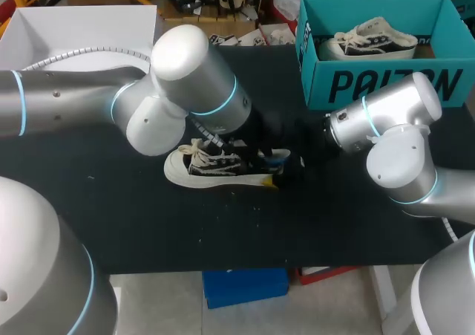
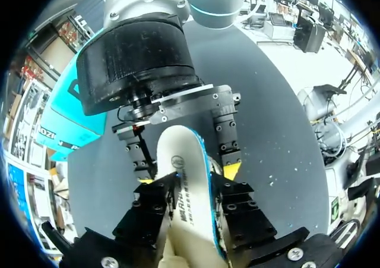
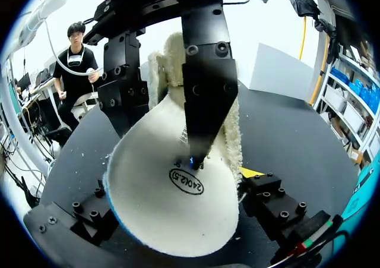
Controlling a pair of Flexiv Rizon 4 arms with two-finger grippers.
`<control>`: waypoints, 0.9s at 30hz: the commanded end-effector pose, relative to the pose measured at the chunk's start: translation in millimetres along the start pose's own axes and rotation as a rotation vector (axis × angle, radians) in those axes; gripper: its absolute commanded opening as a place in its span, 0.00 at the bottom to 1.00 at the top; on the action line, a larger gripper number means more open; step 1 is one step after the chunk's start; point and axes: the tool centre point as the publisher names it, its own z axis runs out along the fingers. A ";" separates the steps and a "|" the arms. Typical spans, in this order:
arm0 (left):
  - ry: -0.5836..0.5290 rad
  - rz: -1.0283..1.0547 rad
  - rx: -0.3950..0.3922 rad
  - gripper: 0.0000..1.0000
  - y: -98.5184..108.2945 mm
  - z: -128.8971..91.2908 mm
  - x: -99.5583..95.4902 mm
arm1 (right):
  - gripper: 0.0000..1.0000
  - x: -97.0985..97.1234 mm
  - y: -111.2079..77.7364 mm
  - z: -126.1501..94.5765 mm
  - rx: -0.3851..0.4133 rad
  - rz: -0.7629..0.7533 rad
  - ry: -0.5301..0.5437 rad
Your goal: Take the shoe out of the shoebox, open the shoe tongue, remove and reinsert the insole, then place the shoe into the shoebox
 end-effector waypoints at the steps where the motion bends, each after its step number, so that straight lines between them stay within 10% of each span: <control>1: -0.005 0.001 0.000 0.16 1.3 0.6 0.4 | 0.00 0.5 -0.7 2.3 0.001 0.001 0.000; 4: -0.005 -0.004 -0.001 0.00 2.9 0.0 -0.5 | 0.00 0.5 -0.7 2.3 0.001 0.001 0.000; 27: 0.173 -0.039 0.298 0.00 -13.9 -91.2 17.7 | 0.00 0.5 -0.7 2.3 0.001 0.001 0.000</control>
